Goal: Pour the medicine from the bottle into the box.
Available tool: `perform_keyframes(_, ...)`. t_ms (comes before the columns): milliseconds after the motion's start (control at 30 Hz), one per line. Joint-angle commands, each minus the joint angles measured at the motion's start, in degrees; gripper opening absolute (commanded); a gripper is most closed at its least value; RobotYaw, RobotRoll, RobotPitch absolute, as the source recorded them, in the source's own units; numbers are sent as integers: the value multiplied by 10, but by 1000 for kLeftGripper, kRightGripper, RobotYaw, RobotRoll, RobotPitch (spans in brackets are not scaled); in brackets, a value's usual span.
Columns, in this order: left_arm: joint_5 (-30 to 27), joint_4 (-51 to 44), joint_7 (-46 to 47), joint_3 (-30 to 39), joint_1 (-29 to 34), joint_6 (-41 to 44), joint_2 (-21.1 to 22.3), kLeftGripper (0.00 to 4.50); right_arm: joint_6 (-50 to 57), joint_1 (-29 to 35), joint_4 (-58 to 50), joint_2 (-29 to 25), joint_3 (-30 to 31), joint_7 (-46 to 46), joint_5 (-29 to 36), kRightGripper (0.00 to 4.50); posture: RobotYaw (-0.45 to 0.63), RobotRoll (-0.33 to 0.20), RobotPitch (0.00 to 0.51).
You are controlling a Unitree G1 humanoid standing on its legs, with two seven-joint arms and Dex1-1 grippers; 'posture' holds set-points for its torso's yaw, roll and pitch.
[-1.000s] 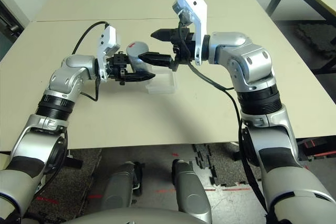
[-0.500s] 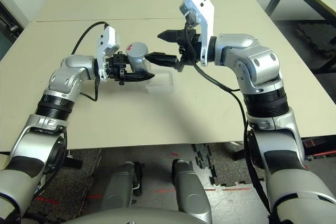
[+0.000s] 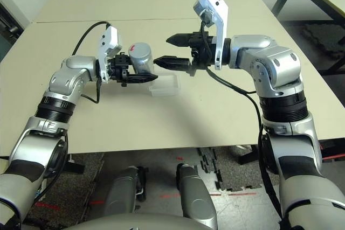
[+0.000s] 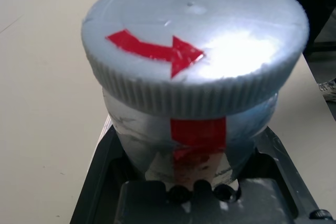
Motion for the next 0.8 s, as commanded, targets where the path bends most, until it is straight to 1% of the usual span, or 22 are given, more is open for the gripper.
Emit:
perform_keyframes(33,5,7,-4,-3,-6,-5,-3,2539,2,-9,-9,11,12,-4,4,4500,-9,0,151)
perform_keyframes(433,8,7,-1,-8,-8,-6,-22,2539,-45,-46,57,61,43,-7,-35,4500,7,0,152)
perform_keyframes(800,8,2,0,-7,-7,-5,-25,2539,-95,-60,98,76,55,-1,-73,4500,12,0,150)
